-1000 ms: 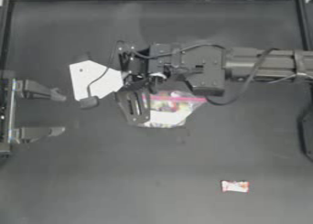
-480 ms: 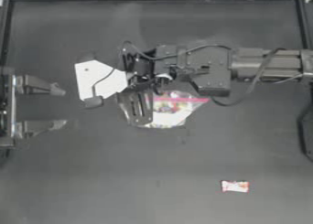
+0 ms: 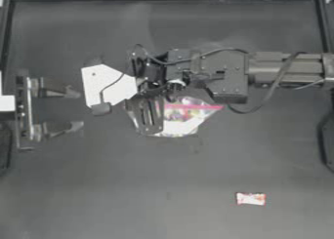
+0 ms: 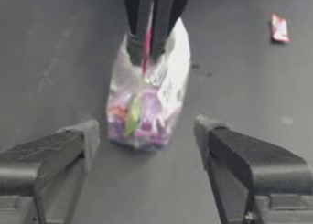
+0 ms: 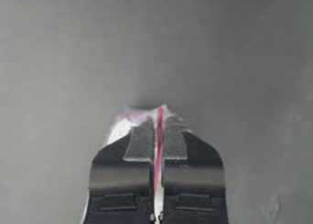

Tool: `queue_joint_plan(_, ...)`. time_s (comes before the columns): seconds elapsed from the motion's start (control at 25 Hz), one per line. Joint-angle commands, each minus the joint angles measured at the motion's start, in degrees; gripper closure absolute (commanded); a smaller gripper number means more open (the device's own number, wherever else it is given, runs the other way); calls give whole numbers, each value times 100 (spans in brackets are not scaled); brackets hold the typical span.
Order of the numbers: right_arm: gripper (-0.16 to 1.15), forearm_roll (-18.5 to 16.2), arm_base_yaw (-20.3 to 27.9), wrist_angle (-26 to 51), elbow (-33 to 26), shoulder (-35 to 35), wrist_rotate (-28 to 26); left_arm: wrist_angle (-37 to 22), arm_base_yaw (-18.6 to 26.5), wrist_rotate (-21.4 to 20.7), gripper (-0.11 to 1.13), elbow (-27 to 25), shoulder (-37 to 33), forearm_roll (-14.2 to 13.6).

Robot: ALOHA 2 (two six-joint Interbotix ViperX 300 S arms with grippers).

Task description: Put candy in bag

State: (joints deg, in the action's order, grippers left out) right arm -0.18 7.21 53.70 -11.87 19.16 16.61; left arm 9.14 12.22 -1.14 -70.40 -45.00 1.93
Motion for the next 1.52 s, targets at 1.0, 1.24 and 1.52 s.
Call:
queue_joint_plan(1.0, 94, 26, -44, -220, 211, -492, -18, 984, 229, -35, 7, 1116, 2408, -26)
queue_joint_plan(1.24, 94, 26, -44, -308, 360, -571, -26, 1011, 220, -35, 7, 1213, 2487, -26)
queue_joint_plan(1.52, 94, -9, -44, -466, 510, -650, -88, 1037, 220, -35, 7, 1301, 2628, -35)
